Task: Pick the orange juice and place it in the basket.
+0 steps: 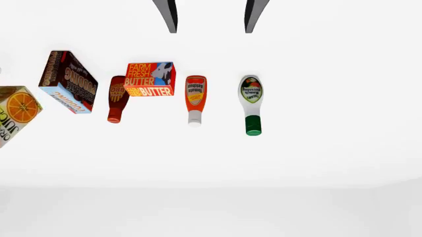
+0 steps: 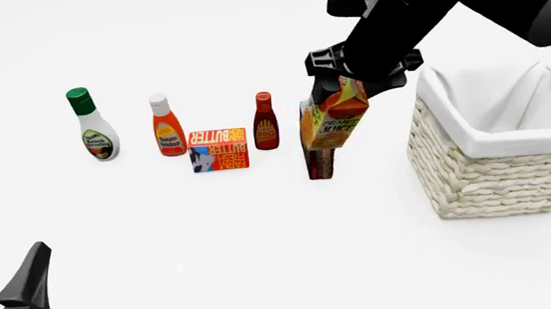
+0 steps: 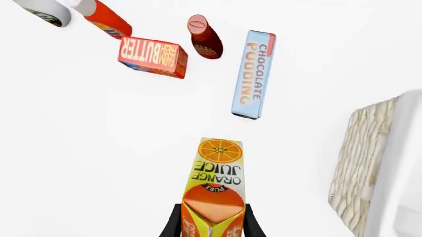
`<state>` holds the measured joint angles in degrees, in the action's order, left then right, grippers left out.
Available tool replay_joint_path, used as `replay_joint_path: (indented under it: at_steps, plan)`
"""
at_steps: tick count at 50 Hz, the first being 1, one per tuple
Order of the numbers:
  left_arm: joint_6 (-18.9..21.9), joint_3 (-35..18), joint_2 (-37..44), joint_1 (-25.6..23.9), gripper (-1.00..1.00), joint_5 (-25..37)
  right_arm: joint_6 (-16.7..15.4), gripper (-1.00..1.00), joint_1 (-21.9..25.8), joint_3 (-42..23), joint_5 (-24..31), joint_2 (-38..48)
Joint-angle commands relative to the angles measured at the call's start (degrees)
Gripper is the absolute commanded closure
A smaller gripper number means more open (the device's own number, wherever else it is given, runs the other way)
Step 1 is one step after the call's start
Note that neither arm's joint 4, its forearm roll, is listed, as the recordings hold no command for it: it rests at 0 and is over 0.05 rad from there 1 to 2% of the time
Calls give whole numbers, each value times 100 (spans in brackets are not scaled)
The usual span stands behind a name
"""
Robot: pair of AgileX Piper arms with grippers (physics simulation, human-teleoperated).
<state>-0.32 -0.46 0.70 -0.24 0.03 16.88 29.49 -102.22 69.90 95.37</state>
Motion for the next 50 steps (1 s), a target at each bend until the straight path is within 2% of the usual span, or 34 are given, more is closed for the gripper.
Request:
replay_joint_path:
  at_steps: [1,31,39,41,43,45,46,50]
  plan:
    - [-3,9,-1,8,-100,-8,-75,100,-11,-215,0,-7]
    - [-3,9,-1,9,-100,-7,-620,100,-372,-914,0,-55]
    - [-2,9,0,8,-100,-8,-682,100,-419,-1065,0,-59]
    - [-3,9,0,9,-100,-7,-601,100,-304,-1175,0,-48]
    - [-3,9,-1,8,-100,-8,-758,100,-430,-1200,0,-84]
    - [-2,9,-1,6,-100,-8,-730,100,-454,-1267,0,-102]
    - [-2,9,-2,8,-100,-7,-853,100,-586,-1280,0,-134]
    - [-1,9,1,7,-100,-8,-885,100,-669,-1298,0,-173]
